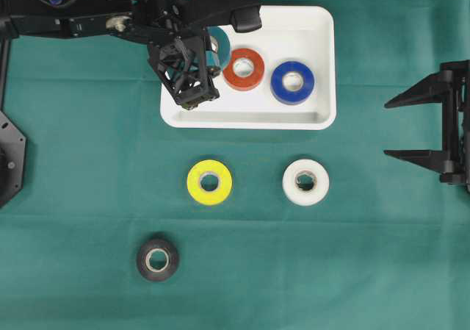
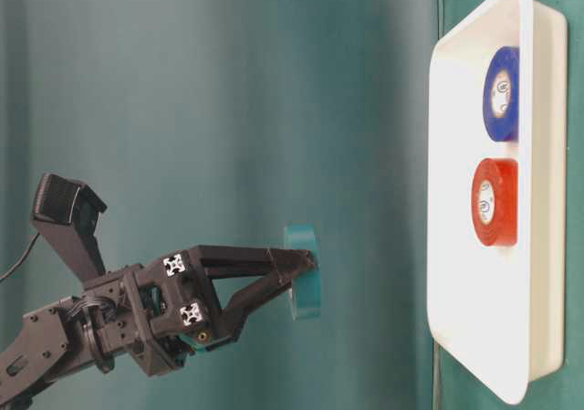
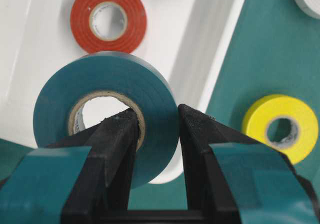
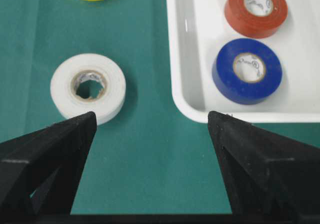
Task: Pick up the tape from a random location and place it into the white case.
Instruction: 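Lower the teal roll into the tray's left side and open left gripper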
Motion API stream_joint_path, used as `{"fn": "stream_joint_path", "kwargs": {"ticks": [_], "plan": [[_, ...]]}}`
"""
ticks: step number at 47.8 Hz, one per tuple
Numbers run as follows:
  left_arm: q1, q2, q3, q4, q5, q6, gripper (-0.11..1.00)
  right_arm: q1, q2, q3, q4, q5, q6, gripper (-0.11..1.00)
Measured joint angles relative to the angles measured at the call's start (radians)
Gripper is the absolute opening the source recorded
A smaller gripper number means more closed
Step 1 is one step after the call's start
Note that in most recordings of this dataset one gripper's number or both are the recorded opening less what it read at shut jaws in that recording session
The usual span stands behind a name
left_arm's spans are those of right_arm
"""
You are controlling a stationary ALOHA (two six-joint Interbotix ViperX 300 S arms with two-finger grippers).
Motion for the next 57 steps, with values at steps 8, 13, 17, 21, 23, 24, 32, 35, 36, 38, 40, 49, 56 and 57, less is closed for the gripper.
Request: {"fn": "stream_joint_path", "kwargs": {"ticks": [8,13,17,21,23,24,32,35,36,38,40,49,56,57], "plan": [[0.000,0.025,0.023,-0.002,-0.028,0.000,0.19,0.000,0.000,0.000,0.000,0.000,0.000,0.88],[0.000,0.054,0.055,-0.002,-0.058,0.002,0.19,0.000,0.000,0.000,0.000,0.000,0.000,0.88],[0.000,0.078,0.081,-0.002,-0.094,0.002,0.19,0.000,0.000,0.000,0.000,0.000,0.002,0.88],[0.002,0.101,0.104,-0.002,-0.137,0.000,0.19,0.000,0.002,0.000,-0.002,0.000,0.000,0.88],[0.002,0.110,0.117,-0.002,-0.163,0.005,0.19,0.000,0.000,0.000,0.000,0.000,0.002,0.88],[0.002,0.115,0.121,0.000,-0.172,0.002,0.19,0.000,0.002,0.000,0.000,0.000,0.000,0.88],[0.012,0.146,0.173,-0.002,-0.258,0.000,0.19,0.000,0.002,0.000,0.000,0.000,0.000,0.88],[0.017,0.156,0.190,-0.003,-0.273,0.002,0.19,0.000,0.002,0.000,0.000,0.000,0.000,0.88],[0.018,0.160,0.196,-0.003,-0.278,0.002,0.19,0.000,0.002,0.000,0.000,0.000,0.000,0.88],[0.021,0.166,0.209,-0.003,-0.284,0.000,0.19,0.000,0.002,0.000,0.000,0.002,0.000,0.88],[0.026,0.169,0.218,-0.003,-0.287,0.000,0.19,0.000,0.003,0.000,0.000,0.000,0.000,0.88],[0.028,0.170,0.232,-0.006,-0.301,0.000,0.19,0.000,0.003,0.000,0.000,0.000,0.002,0.88],[0.028,0.170,0.232,-0.006,-0.327,0.002,0.19,0.000,0.003,0.002,0.000,0.000,0.002,0.88],[0.028,0.170,0.232,-0.008,-0.331,0.002,0.19,0.000,0.003,0.000,0.000,0.000,0.000,0.88]]}}
